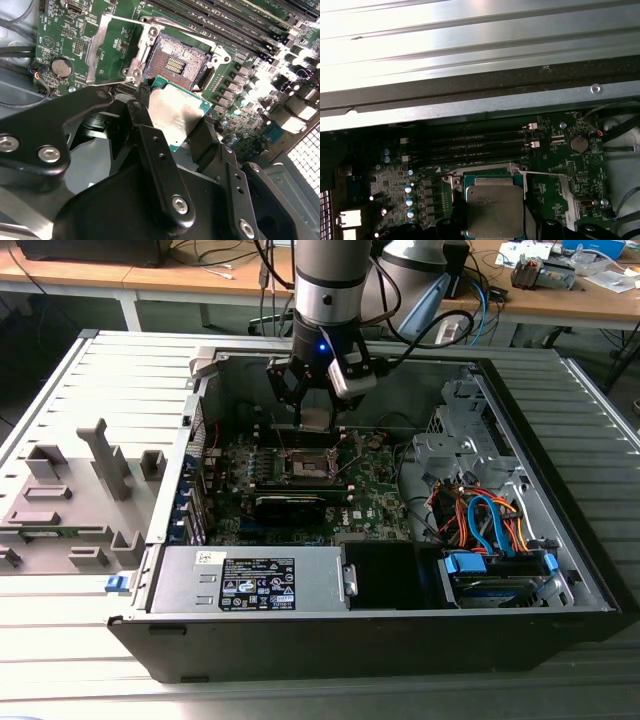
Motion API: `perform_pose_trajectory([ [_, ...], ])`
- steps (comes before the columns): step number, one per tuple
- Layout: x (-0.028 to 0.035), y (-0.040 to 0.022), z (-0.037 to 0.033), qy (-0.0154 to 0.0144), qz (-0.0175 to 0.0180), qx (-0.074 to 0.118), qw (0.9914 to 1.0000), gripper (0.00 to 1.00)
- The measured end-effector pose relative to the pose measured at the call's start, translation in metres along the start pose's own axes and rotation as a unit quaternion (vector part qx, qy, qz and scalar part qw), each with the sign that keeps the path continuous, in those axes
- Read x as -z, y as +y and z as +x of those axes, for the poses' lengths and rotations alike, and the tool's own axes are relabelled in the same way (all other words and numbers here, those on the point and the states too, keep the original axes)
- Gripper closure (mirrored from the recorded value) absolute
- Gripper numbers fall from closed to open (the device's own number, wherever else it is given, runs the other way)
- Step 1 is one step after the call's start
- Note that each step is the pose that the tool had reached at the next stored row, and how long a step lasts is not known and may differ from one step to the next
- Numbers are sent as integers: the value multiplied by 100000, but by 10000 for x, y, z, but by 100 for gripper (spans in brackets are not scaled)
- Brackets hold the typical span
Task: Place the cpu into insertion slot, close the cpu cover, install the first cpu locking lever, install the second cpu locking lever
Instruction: 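Place the cpu into insertion slot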
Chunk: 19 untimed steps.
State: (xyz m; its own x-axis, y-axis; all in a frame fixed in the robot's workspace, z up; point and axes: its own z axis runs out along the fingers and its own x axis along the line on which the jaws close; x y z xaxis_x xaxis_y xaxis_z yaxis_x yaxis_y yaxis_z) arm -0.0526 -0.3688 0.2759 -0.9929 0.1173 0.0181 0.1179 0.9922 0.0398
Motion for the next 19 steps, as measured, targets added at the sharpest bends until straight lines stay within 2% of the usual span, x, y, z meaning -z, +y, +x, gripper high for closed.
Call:
perform_pose_trajectory([
  [19, -6, 0, 0, -89, -41, -2217, 99975, 45],
])
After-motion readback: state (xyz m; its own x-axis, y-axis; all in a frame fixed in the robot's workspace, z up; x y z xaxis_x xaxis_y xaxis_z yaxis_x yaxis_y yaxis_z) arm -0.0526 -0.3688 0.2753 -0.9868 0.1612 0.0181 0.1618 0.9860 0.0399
